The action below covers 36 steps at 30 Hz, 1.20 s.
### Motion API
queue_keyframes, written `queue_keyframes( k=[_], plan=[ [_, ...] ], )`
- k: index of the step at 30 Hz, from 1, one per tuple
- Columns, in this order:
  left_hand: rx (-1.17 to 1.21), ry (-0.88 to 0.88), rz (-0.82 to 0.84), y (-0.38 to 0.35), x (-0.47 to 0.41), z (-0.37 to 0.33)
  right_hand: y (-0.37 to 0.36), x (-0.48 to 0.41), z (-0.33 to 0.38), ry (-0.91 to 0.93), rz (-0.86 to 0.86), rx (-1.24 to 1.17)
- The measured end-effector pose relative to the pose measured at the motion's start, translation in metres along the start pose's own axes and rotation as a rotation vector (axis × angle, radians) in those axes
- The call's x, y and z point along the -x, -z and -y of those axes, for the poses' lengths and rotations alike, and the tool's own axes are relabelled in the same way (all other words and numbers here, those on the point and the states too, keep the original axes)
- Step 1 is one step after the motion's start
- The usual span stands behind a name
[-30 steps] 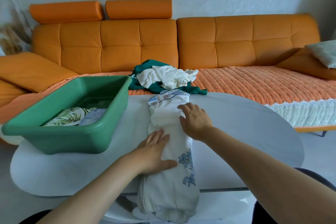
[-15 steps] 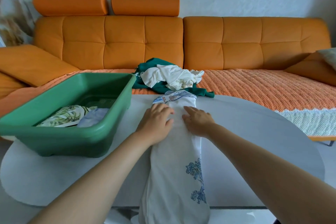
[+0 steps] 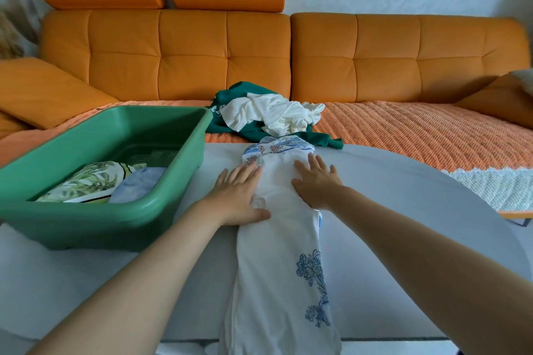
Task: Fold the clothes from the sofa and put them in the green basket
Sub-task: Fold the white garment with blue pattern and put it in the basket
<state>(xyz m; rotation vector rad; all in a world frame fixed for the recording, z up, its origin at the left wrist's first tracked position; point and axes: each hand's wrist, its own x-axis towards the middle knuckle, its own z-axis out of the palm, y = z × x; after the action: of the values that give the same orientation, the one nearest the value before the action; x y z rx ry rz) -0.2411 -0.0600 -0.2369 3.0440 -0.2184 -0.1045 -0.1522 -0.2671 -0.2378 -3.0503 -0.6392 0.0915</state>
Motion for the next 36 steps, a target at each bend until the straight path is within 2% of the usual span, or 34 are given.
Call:
queue_keyframes(
  k=[4, 7, 10, 13, 15, 18, 20, 25, 28, 30, 32, 34, 36],
  plan=[
    [0.020, -0.258, -0.327, 0.007, 0.035, -0.020, 0.011, 0.041, 0.009, 0.260, -0.251, 0.043],
    [0.113, -0.389, -0.431, 0.006, 0.065, -0.039, 0.010, 0.079, 0.018, 0.445, -0.274, -0.015],
    [0.173, -0.401, -0.350, -0.007, 0.086, -0.045, -0.003, 0.111, 0.022, 0.520, -0.171, -0.033],
    [0.117, -0.291, -0.052, -0.023, 0.104, -0.041, -0.021, 0.134, 0.026, 0.529, -0.083, -0.030],
    [0.072, -0.266, 0.012, -0.028, 0.115, -0.036, -0.025, 0.145, 0.028, 0.536, -0.062, -0.030],
    [0.019, -0.290, -0.081, -0.025, 0.129, -0.032, -0.028, 0.163, 0.028, 0.596, -0.074, -0.035],
    [0.081, -0.334, -0.153, -0.021, 0.139, -0.033, -0.029, 0.178, 0.024, 0.682, -0.108, -0.052],
    [0.239, -0.395, -0.153, -0.015, 0.166, -0.036, -0.027, 0.207, 0.012, 0.903, -0.111, -0.028],
    [0.117, -0.440, -0.057, -0.017, 0.174, -0.034, -0.031, 0.214, 0.009, 0.924, -0.172, 0.125],
    [-0.032, -0.444, -0.008, -0.022, 0.178, -0.030, -0.034, 0.216, 0.011, 0.938, -0.258, 0.130],
    [-0.126, -0.469, -0.040, -0.027, 0.179, -0.030, -0.032, 0.216, 0.011, 0.953, -0.321, 0.075],
    [-0.081, -0.520, -0.152, -0.025, 0.176, -0.033, -0.025, 0.217, 0.009, 0.958, -0.347, 0.006],
    [0.070, -0.537, -0.210, -0.019, 0.172, -0.037, -0.019, 0.217, 0.007, 0.920, -0.319, -0.079]
  ],
)
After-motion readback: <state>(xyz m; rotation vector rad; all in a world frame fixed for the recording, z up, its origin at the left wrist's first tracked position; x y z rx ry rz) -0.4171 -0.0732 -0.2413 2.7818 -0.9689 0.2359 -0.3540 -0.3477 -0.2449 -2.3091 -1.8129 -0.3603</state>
